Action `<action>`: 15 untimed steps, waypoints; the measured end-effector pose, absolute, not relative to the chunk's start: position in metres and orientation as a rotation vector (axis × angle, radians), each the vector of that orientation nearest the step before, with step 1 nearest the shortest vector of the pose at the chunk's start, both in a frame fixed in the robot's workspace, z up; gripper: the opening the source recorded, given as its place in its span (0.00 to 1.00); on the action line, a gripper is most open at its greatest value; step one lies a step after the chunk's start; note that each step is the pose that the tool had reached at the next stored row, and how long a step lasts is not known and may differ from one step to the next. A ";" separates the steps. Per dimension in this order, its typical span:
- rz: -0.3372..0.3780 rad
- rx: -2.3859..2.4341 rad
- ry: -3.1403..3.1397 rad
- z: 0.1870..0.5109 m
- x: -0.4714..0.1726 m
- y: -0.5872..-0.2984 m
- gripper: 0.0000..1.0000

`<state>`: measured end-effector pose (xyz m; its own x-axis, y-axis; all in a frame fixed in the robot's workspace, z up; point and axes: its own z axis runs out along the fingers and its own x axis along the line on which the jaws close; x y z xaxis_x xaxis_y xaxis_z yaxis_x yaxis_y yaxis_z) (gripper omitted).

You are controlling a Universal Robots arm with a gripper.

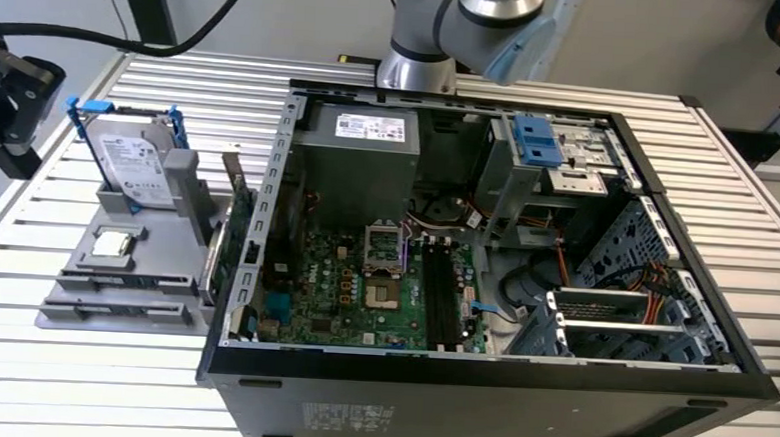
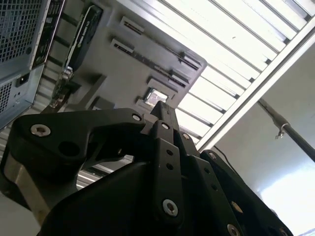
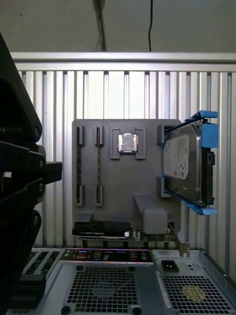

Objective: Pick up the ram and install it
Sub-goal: 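Reach for the ram, then pick up the ram and move it above insertion slot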

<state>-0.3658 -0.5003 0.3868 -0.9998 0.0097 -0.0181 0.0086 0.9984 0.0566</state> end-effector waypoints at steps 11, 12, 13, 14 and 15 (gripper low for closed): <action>0.088 0.014 3.126 0.387 -0.366 -0.500 0.00; 0.088 0.014 3.127 0.387 -0.366 -0.500 0.00; 0.088 0.014 3.127 0.387 -0.366 -0.500 0.00; 0.088 0.014 3.129 0.387 -0.366 -0.500 0.00; 0.088 0.015 3.131 0.387 -0.366 -0.500 0.00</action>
<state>-0.3658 -0.5004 0.3868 -0.9999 0.0095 -0.0089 0.0090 0.9984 0.0564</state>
